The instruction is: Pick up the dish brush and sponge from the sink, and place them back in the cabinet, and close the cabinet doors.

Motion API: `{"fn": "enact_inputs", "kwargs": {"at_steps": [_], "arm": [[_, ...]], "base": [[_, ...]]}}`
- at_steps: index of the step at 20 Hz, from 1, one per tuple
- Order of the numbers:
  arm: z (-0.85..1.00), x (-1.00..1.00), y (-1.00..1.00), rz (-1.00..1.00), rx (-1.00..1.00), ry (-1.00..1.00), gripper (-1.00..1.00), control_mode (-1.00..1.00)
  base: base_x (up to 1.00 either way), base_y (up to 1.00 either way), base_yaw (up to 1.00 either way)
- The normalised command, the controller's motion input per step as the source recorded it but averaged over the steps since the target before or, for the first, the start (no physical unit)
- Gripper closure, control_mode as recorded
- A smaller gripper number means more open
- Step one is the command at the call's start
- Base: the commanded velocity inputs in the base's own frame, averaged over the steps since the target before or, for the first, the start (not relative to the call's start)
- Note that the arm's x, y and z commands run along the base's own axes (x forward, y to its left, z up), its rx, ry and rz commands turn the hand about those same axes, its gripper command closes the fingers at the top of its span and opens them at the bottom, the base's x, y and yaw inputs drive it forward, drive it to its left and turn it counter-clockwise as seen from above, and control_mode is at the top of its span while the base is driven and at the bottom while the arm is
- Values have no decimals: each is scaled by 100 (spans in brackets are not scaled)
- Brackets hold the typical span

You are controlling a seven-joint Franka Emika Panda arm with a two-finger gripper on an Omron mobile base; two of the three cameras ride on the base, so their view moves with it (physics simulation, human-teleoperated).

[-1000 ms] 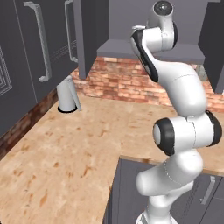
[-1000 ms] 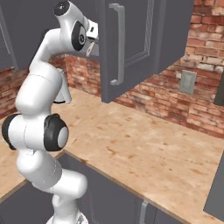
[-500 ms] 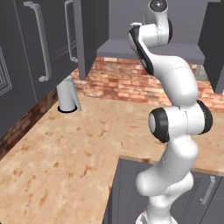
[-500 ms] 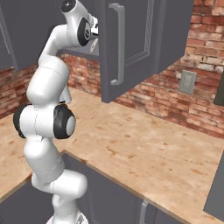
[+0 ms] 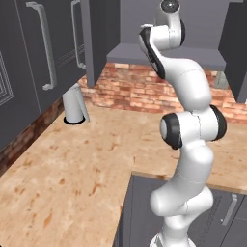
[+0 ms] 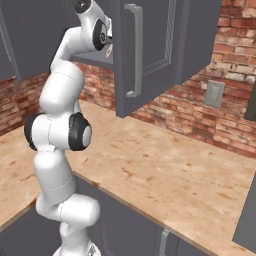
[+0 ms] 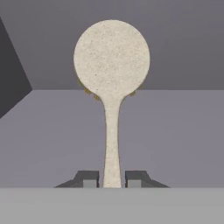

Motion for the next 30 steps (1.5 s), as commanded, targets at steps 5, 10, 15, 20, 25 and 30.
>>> {"fn": "enact_inputs", "kwargs": {"at_steps": [5, 10, 15, 20, 25, 30], "arm": [[-12, 18, 0, 0, 0, 0, 100, -100], [-16, 8, 0, 0, 0, 0, 100, -100], [-22, 2, 0, 0, 0, 0, 100, -100], [-19, 4, 0, 0, 0, 0, 100, -100], [-7, 9, 0, 0, 0, 0, 100, -100], [-6, 17, 0, 0, 0, 0, 100, -100]], "base": [[0, 0, 0], [0, 0, 0], [0, 0, 0], [0, 0, 0], [0, 0, 0], [0, 0, 0]]}}
